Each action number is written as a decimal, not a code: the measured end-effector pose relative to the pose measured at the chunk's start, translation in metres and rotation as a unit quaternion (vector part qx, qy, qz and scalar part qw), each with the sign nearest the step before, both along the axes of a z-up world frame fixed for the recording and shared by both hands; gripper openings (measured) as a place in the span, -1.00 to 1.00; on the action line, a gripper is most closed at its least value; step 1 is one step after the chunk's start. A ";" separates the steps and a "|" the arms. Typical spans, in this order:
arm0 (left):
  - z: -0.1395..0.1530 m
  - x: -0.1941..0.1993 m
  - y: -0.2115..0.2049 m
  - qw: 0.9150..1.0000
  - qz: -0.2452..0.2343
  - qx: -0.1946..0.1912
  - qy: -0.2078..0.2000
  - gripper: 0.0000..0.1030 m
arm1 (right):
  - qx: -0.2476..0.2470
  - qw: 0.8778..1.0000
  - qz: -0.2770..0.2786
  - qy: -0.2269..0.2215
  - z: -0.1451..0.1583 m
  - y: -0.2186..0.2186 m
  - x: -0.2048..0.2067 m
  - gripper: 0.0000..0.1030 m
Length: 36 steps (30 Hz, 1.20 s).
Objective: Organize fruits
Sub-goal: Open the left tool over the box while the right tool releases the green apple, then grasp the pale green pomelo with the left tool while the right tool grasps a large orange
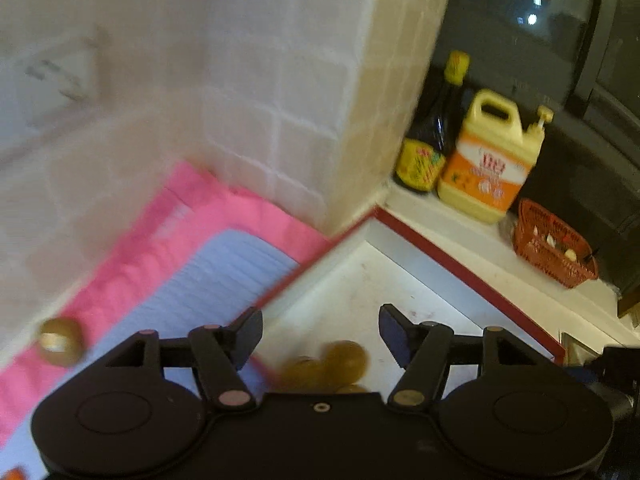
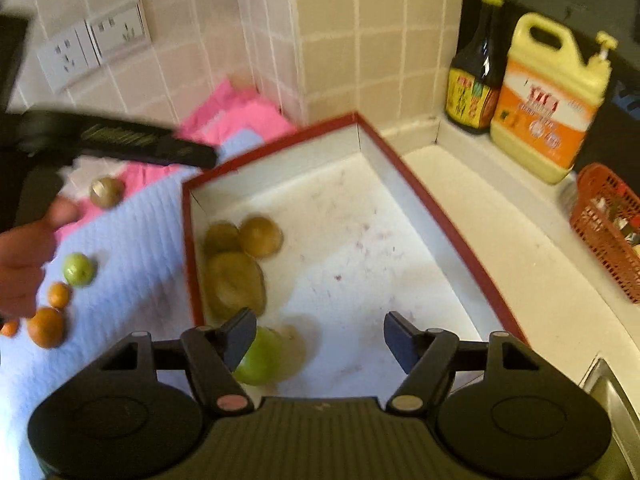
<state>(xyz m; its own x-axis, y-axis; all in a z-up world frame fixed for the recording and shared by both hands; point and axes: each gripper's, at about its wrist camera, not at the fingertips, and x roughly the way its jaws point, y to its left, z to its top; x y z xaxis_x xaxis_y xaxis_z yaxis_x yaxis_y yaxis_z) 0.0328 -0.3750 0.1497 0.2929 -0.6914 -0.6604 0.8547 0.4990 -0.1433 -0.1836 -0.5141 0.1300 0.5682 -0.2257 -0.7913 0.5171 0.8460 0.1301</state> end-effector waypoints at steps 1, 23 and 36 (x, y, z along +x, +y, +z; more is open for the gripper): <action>0.008 -0.002 0.015 1.000 0.008 -0.006 -0.010 0.50 | 0.002 1.000 0.000 -0.013 0.007 0.003 0.000 0.47; 0.019 0.008 0.357 0.951 0.306 0.005 -0.046 0.54 | 0.100 0.982 0.143 -0.071 0.016 0.146 0.124 0.64; -0.102 0.058 0.409 0.916 0.382 -0.025 0.124 0.54 | 0.096 0.980 0.175 -0.012 -0.054 0.229 0.172 0.64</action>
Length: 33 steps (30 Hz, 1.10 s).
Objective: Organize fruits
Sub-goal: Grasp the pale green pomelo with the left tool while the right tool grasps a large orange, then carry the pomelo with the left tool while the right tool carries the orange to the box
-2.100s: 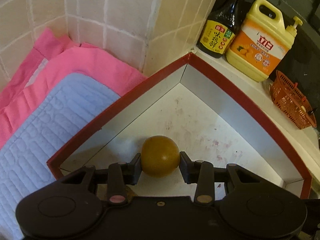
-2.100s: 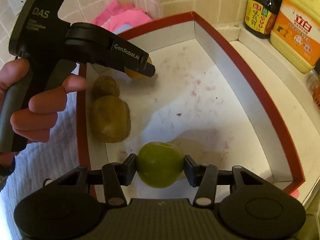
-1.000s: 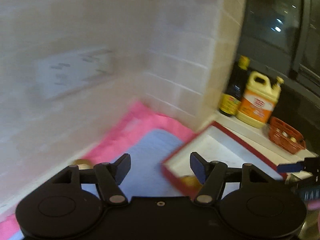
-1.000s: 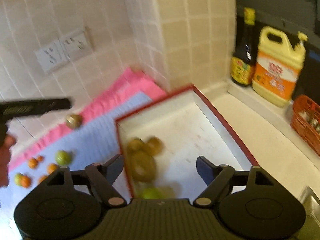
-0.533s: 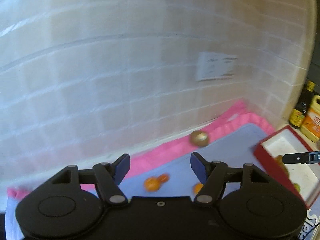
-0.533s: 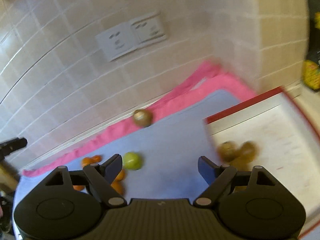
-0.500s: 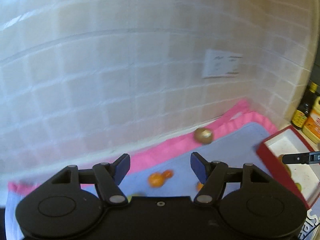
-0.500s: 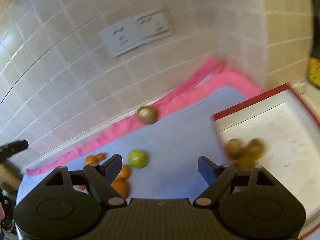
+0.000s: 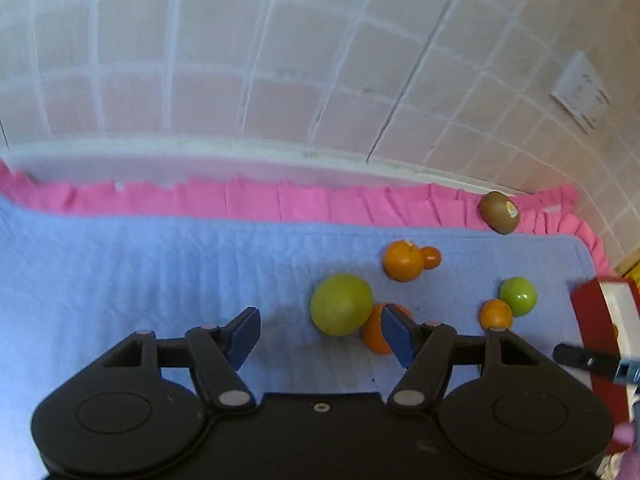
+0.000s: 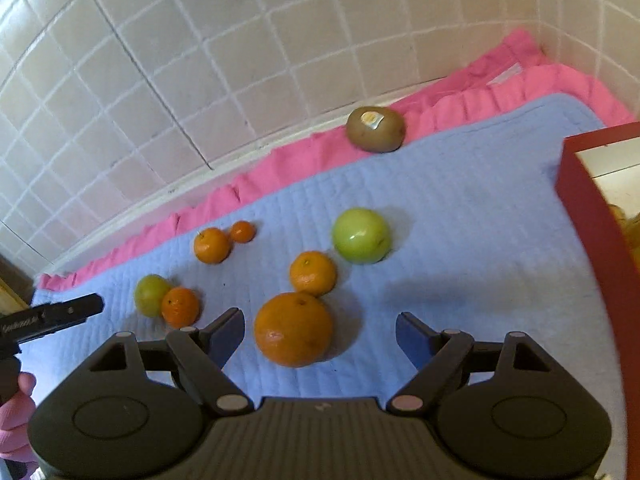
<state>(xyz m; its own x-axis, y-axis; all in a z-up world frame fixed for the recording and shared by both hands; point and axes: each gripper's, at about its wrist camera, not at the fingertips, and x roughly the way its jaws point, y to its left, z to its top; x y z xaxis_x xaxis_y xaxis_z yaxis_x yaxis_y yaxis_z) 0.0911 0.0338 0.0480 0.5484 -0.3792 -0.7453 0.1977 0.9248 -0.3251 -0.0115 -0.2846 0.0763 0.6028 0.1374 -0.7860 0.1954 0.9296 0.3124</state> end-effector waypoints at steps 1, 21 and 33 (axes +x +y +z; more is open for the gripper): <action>-0.006 0.005 -0.001 1.000 0.000 -0.006 0.006 0.54 | -0.006 1.000 0.002 0.002 -0.004 0.004 0.002 0.64; -0.042 0.034 -0.023 0.999 -0.032 -0.038 0.021 0.09 | -0.016 0.998 0.045 0.045 -0.051 0.040 0.042 0.45; -0.016 0.015 -0.024 0.998 -0.043 -0.024 -0.026 0.08 | -0.006 0.999 0.034 0.036 -0.044 0.033 0.035 0.16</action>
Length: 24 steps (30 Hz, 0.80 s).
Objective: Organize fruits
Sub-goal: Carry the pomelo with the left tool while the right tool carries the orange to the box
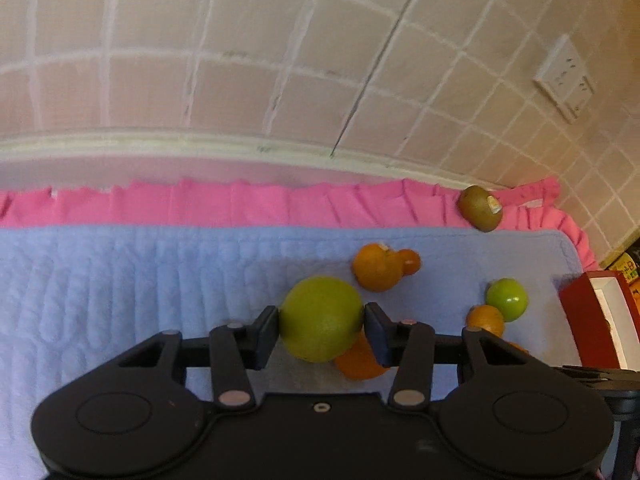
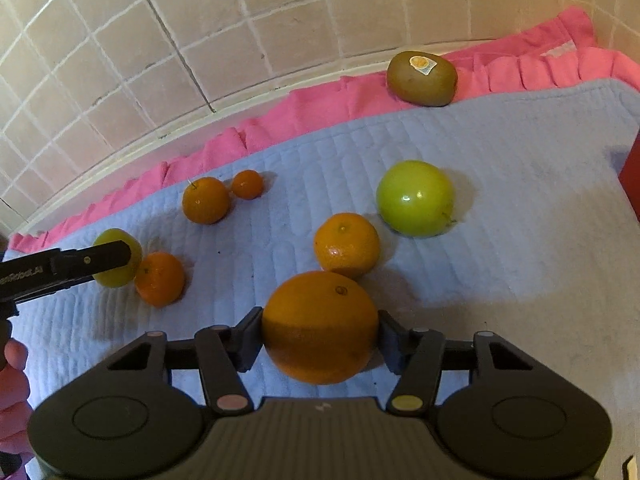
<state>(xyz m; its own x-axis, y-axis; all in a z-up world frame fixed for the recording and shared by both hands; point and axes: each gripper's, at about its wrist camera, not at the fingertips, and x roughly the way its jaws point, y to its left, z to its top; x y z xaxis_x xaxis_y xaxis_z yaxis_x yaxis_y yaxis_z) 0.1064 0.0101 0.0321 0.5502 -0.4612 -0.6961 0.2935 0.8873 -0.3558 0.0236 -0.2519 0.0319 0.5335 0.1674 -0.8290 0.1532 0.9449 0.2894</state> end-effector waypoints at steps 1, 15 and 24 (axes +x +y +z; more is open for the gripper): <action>0.006 -0.002 -0.001 1.000 -0.002 0.003 -0.006 0.08 | 0.005 1.000 0.000 -0.004 0.003 -0.001 -0.002 0.16; 0.116 -0.055 -0.071 0.990 -0.066 0.009 -0.122 0.08 | 0.016 0.988 -0.073 -0.134 0.105 -0.083 -0.084 0.16; 0.157 -0.079 -0.186 0.969 -0.176 -0.032 -0.169 0.08 | -0.014 0.972 -0.168 -0.166 0.144 -0.171 -0.152 0.17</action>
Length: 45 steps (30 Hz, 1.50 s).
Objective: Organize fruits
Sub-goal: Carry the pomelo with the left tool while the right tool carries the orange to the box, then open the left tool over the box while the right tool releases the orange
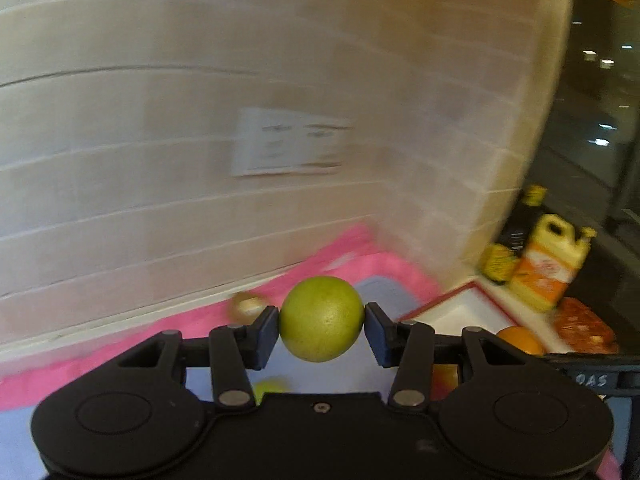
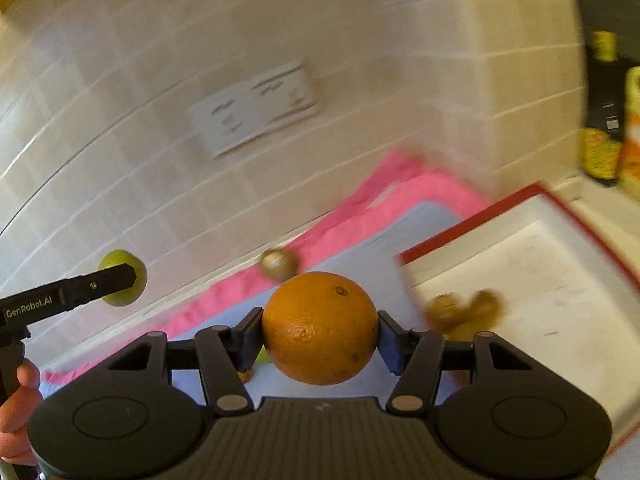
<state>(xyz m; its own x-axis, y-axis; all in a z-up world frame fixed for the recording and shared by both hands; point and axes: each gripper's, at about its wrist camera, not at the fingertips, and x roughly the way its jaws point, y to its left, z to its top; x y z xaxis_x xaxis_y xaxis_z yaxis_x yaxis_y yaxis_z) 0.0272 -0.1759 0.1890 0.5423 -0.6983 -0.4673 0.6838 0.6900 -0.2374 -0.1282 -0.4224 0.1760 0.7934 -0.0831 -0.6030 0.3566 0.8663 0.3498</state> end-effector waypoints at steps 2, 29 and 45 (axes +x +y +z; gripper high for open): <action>0.005 -0.004 -0.027 1.000 -0.027 -0.009 -0.004 0.09 | -0.006 1.000 -0.025 -0.002 0.004 -0.019 -0.015 0.17; -0.114 -0.002 -0.352 0.959 -0.222 0.173 0.045 0.09 | 0.051 0.976 -0.153 0.143 -0.101 -0.161 -0.052 0.17; -0.137 0.006 -0.363 0.953 -0.218 0.194 0.076 0.10 | 0.076 0.971 -0.130 0.185 -0.127 -0.158 -0.038 0.18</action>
